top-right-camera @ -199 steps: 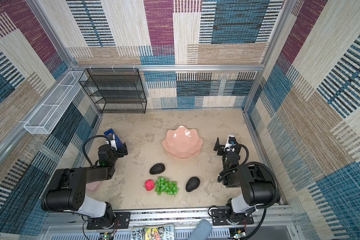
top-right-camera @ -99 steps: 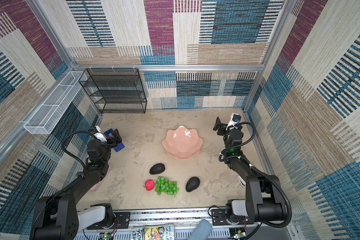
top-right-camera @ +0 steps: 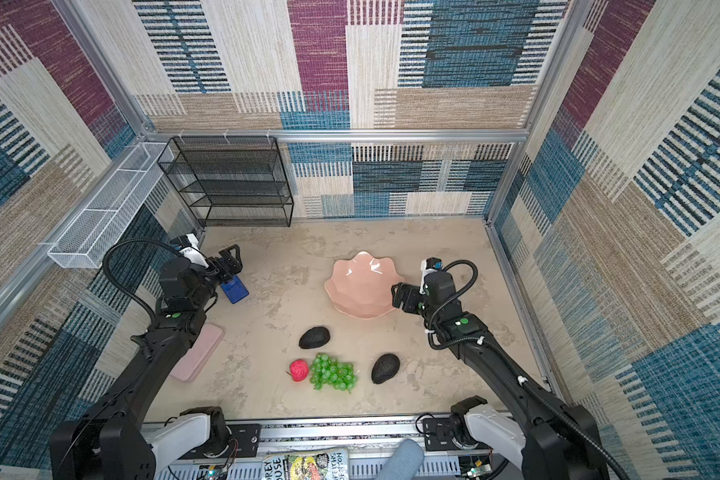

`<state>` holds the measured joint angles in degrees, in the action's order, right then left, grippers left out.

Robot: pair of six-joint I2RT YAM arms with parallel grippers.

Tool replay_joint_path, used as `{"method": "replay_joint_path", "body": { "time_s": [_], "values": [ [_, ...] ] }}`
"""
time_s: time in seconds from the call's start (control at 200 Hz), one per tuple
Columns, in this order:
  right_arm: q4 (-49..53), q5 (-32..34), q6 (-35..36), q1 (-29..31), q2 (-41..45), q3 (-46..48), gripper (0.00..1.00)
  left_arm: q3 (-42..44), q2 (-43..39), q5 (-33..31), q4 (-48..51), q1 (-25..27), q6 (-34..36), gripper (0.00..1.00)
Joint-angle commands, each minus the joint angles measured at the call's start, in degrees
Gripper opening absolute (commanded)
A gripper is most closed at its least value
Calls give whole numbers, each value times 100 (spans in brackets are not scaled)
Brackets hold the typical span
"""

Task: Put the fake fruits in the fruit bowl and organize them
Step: 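Reach the right gripper down and grasp the avocado nearer the bowl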

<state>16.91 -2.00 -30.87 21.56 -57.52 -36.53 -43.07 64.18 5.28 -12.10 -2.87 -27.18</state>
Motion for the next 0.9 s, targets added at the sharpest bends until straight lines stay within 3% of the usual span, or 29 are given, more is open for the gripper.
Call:
{"method": "replay_joint_path", "body": {
  "time_s": [0.0,0.476,0.721,0.897],
  "values": [
    [1135,208,-1076,335,394,233,95,-30,-2,325,47,-3,-208,93],
    [1946,-9,-2385,2072,438,555,95,104,-165,483,-10,-3,-337,94],
    [1433,-76,-2928,2805,41,769,95,98,-266,247,164,-4,-253,95],
    [1070,126,-2983,2941,-327,794,88,108,-274,264,147,-3,-262,95]
  ]
}}
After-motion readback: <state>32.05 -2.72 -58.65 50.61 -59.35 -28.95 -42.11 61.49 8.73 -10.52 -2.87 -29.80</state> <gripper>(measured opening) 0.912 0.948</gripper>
